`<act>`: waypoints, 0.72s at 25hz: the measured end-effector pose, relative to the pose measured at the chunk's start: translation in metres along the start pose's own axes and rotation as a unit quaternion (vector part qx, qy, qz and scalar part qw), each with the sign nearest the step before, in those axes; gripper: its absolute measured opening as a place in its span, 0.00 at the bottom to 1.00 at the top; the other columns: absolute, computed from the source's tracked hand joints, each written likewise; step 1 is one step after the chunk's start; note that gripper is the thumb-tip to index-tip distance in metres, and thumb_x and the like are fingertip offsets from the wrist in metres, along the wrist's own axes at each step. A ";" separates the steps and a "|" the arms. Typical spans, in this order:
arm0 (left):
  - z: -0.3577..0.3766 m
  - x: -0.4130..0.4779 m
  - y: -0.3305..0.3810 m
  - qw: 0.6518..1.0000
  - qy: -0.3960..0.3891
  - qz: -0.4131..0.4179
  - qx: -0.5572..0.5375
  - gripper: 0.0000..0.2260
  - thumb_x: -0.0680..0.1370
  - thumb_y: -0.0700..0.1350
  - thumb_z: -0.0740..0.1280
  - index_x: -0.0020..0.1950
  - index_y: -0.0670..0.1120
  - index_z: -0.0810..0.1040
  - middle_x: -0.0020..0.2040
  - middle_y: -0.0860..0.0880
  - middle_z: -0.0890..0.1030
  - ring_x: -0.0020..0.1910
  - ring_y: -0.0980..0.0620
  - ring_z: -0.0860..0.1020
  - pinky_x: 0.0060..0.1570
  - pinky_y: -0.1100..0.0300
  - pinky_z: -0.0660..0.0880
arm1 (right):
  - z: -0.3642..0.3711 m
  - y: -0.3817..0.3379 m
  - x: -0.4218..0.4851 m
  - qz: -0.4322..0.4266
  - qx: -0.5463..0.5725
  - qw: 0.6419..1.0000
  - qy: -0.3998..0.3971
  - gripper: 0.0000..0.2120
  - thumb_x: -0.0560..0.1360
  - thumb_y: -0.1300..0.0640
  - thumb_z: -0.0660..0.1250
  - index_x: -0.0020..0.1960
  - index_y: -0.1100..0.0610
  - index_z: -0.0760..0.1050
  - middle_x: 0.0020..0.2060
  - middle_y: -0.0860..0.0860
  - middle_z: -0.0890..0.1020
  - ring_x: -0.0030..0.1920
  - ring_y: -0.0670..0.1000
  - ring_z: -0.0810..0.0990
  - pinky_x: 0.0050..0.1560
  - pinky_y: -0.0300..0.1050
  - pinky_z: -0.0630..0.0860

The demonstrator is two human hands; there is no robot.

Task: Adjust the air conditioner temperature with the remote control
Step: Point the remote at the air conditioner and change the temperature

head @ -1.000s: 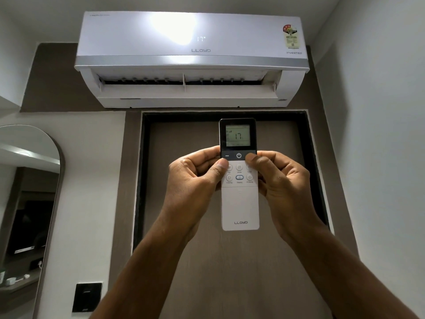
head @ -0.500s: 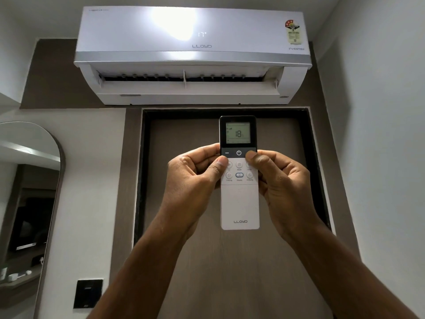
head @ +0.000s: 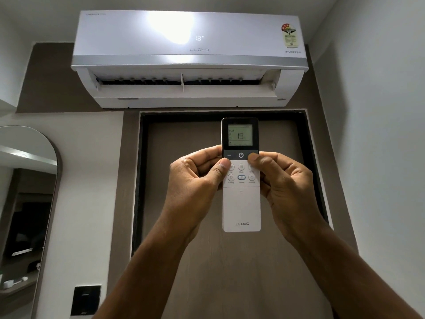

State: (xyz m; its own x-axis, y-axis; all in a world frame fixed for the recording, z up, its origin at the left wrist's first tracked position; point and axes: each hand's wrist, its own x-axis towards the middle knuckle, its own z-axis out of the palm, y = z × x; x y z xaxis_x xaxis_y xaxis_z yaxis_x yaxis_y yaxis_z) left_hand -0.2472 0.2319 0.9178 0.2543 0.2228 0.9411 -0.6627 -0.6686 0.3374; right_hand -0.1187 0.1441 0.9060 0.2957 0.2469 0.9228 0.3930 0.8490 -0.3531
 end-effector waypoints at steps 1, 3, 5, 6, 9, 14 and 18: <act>-0.001 -0.001 0.000 1.000 0.000 -0.003 0.001 0.09 0.73 0.40 0.67 0.48 0.53 0.78 0.38 0.58 0.86 0.43 0.56 0.85 0.36 0.66 0.80 | 0.001 0.000 -0.001 0.001 -0.001 1.000 0.002 0.08 0.67 0.49 0.68 0.41 0.53 0.78 0.35 0.47 0.87 0.39 0.52 0.87 0.39 0.43 0.84; -0.002 -0.001 0.002 1.000 -0.001 -0.004 0.001 0.09 0.73 0.41 0.67 0.48 0.53 0.79 0.39 0.58 0.86 0.43 0.55 0.85 0.36 0.66 0.80 | 0.002 -0.001 -0.001 0.002 0.000 1.000 0.002 0.07 0.67 0.49 0.68 0.41 0.53 0.78 0.35 0.47 0.88 0.40 0.52 0.88 0.39 0.44 0.84; -0.004 0.000 0.005 1.000 -0.002 -0.001 0.003 0.08 0.71 0.44 0.68 0.48 0.54 0.79 0.39 0.58 0.86 0.43 0.55 0.85 0.36 0.66 0.80 | 0.005 -0.002 -0.001 0.005 0.001 1.000 0.000 0.08 0.67 0.49 0.68 0.41 0.53 0.78 0.36 0.48 0.88 0.40 0.52 0.88 0.40 0.44 0.84; -0.004 0.000 0.007 1.000 -0.003 -0.002 0.004 0.09 0.69 0.46 0.68 0.48 0.53 0.79 0.39 0.57 0.87 0.43 0.54 0.85 0.37 0.65 0.80 | 0.005 -0.004 0.000 0.008 0.003 1.000 0.001 0.09 0.66 0.49 0.68 0.41 0.53 0.78 0.36 0.48 0.88 0.40 0.52 0.87 0.40 0.44 0.84; -0.005 0.003 0.008 1.000 -0.006 -0.002 0.000 0.11 0.67 0.48 0.69 0.48 0.53 0.80 0.41 0.54 0.87 0.44 0.52 0.85 0.40 0.61 0.82 | 0.005 -0.008 0.001 0.011 0.002 1.000 0.001 0.10 0.66 0.48 0.68 0.42 0.54 0.78 0.36 0.47 0.88 0.40 0.52 0.88 0.41 0.43 0.84; -0.006 0.002 0.004 1.000 -0.013 -0.011 -0.016 0.10 0.66 0.48 0.70 0.46 0.54 0.80 0.41 0.55 0.87 0.44 0.52 0.85 0.39 0.63 0.81 | 0.002 -0.009 -0.002 0.011 -0.007 1.000 -0.004 0.10 0.66 0.49 0.69 0.42 0.54 0.79 0.36 0.48 0.88 0.40 0.52 0.87 0.41 0.43 0.84; -0.002 -0.012 -0.009 0.998 -0.033 -0.038 -0.047 0.09 0.69 0.45 0.69 0.48 0.53 0.81 0.44 0.51 0.87 0.45 0.50 0.85 0.40 0.61 0.81 | -0.009 -0.002 -0.018 0.047 -0.019 0.999 -0.007 0.10 0.67 0.49 0.69 0.43 0.55 0.80 0.38 0.52 0.88 0.42 0.55 0.87 0.42 0.45 0.84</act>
State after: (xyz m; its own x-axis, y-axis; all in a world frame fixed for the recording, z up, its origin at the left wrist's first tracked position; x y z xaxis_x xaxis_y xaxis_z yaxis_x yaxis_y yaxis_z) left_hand -0.2459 0.2364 0.9036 0.3505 0.2203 0.9103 -0.7026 -0.5809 0.4111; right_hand -0.1166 0.1340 0.8889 0.3209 0.3306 0.8875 0.3967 0.8040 -0.4430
